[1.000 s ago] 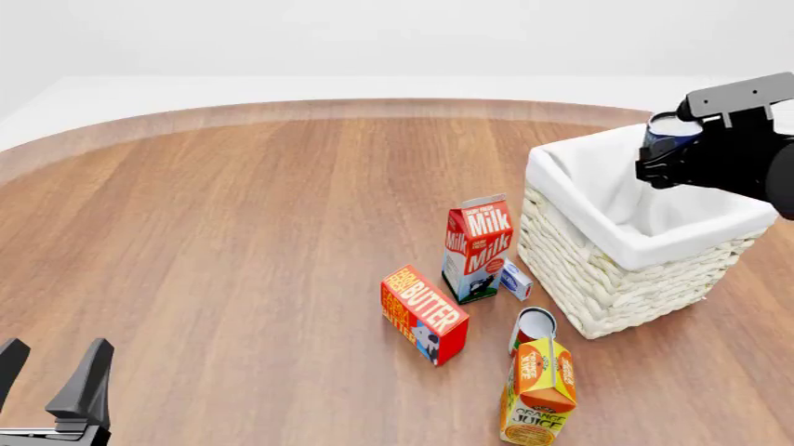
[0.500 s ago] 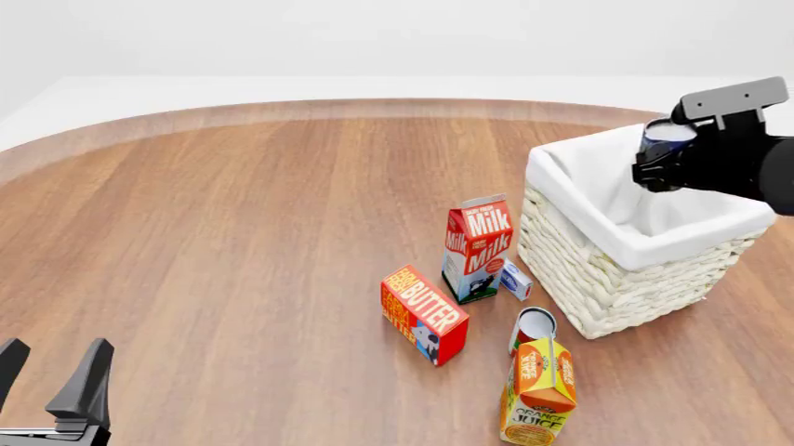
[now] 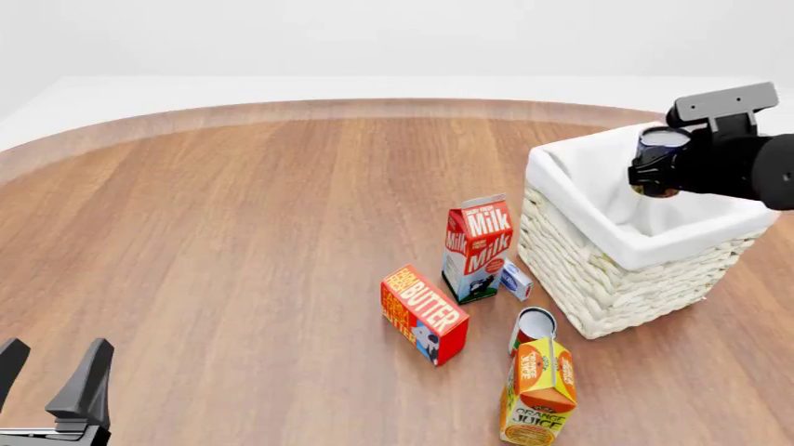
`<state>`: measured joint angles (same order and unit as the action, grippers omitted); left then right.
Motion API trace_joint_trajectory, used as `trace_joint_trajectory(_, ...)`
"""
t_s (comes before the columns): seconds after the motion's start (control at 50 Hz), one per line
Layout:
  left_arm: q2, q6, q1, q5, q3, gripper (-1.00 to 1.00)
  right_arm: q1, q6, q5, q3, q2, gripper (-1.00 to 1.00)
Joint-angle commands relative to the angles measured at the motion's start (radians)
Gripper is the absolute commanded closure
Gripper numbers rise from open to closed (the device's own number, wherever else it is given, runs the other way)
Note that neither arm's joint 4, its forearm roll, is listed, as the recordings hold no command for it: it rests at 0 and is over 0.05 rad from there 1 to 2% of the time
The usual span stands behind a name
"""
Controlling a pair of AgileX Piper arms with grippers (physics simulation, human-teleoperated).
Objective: Pick up the alphabet soup, and put it in the basket.
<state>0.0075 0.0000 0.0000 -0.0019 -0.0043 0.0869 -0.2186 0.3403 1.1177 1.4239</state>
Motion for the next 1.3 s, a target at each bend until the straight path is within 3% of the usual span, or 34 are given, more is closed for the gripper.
trace_joint_trajectory(0.02,0.0,0.0,0.0,0.0,0.0,-1.0,0.002,0.026,0.014,0.018,0.011,1.0)
trace_joint_trajectory(1.3,0.0,0.0,0.0,0.0,0.0,-1.0,0.005,0.026,0.08,0.052,0.074,1.0)
